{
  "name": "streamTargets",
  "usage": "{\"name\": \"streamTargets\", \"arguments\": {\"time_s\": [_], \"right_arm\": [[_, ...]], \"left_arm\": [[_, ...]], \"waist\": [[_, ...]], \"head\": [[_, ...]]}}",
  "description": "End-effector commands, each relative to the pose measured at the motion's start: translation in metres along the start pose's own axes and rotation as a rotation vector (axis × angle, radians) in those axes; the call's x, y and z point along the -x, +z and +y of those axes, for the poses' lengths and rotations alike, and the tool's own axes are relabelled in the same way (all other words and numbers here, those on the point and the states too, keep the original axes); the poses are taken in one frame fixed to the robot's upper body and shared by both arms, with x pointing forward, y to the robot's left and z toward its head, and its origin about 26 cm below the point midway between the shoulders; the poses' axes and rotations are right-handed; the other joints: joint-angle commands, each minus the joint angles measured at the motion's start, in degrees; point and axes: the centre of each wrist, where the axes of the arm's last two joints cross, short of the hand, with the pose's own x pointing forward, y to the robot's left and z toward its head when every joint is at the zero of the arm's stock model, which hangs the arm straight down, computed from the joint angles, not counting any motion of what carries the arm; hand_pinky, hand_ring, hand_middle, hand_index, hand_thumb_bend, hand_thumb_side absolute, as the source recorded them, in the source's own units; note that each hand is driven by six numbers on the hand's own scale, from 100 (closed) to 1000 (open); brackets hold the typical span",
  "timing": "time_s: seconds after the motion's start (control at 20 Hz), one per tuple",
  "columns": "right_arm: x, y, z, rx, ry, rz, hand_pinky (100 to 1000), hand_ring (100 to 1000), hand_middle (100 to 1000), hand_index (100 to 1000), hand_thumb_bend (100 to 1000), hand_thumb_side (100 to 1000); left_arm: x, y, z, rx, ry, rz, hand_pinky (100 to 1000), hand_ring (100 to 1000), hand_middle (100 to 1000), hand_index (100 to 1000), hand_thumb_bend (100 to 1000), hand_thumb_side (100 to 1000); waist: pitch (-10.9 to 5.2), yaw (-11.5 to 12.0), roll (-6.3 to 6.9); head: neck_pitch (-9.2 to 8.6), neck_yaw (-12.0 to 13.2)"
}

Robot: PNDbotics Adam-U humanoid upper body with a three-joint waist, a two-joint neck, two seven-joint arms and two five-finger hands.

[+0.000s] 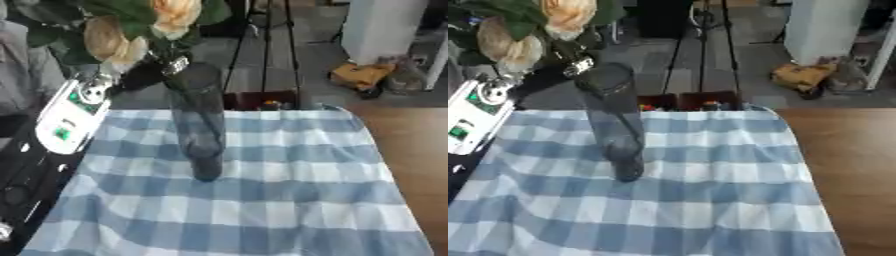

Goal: Arrange flowers into the vase.

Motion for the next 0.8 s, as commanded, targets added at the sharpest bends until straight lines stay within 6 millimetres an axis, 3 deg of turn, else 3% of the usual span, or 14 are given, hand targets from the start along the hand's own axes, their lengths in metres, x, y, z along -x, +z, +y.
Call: {"name": "streamTargets", "arguments": {"time_s": [0.05, 0.4, 0.5, 0.65, 0.8], "right_arm": [[-0.0069, -0.0067, -0.0059, -0.007, 0.021, -0.024, 669, 778, 757, 787, 100, 1000], [-0.0080, -0.0068, -0.0055, -0.007, 0.018, -0.020, 668, 778, 756, 787, 100, 1000], [-0.0082, -0.0068, -0.0054, -0.006, 0.017, -0.019, 668, 778, 756, 787, 100, 1000], [-0.0085, -0.0069, -0.0051, -0.006, 0.016, -0.018, 668, 778, 756, 787, 100, 1000], [-0.0088, -0.0069, -0.0050, -0.005, 0.015, -0.017, 668, 777, 755, 787, 100, 1000]], "left_arm": [[-0.0062, 0.0060, 0.0169, -0.026, -0.033, -0.008, 897, 1000, 1000, 1000, 100, 949], [-0.0051, 0.0067, 0.0171, -0.025, -0.034, -0.005, 910, 1000, 1000, 1000, 100, 963], [-0.0047, 0.0067, 0.0168, -0.017, -0.034, -0.004, 916, 1000, 1000, 1000, 246, 990], [-0.0037, 0.0073, 0.0171, -0.018, -0.037, 0.004, 914, 1000, 1000, 1000, 332, 1000], [-0.0034, 0.0079, 0.0176, -0.026, -0.052, 0.015, 915, 1000, 1000, 1000, 327, 968]], "waist": [[-1.53, 0.04, -0.01], [-1.69, 0.12, 0.22], [-1.72, 0.13, 0.26], [-1.76, 0.16, 0.32], [-1.79, 0.17, 0.35]], "head": [[-0.74, 0.18], [-0.88, 0.21], [-0.85, 0.25], [-0.83, 0.22], [-0.82, 0.25]]}}
